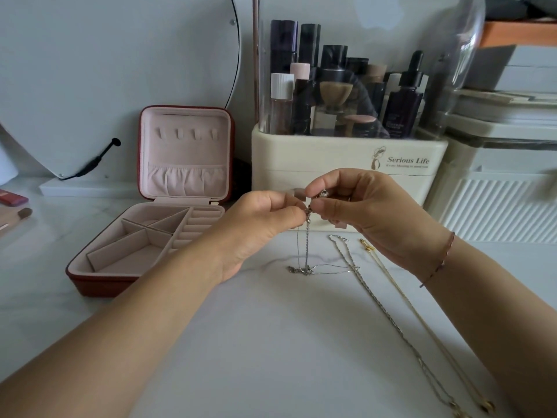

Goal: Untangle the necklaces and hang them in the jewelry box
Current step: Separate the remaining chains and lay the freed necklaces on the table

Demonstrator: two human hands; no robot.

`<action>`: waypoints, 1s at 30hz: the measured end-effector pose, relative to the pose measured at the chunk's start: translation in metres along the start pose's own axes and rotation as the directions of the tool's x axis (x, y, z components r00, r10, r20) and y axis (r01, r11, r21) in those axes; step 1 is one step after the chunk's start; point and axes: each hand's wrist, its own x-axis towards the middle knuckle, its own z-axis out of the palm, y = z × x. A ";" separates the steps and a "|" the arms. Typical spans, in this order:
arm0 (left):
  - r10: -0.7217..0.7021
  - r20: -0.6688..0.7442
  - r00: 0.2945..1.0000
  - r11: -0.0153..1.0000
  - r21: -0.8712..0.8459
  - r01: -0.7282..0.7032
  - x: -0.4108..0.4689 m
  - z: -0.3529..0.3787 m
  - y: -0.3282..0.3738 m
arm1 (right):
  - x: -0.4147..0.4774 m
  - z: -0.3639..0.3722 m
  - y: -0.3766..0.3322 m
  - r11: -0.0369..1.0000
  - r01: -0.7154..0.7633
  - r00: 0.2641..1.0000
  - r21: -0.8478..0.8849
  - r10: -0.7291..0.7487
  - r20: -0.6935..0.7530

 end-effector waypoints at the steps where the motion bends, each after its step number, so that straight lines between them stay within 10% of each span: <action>1: 0.004 -0.008 1.000 1.000 -0.018 -0.004 0.000 0.000 0.000 | 0.000 0.000 0.000 1.000 -0.011 1.000 -0.005 0.011 0.004; 30: 0.134 -0.065 0.989 0.991 0.021 -0.133 0.002 0.002 -0.001 | 0.000 0.000 -0.001 0.995 -0.004 0.994 -0.103 -0.007 -0.109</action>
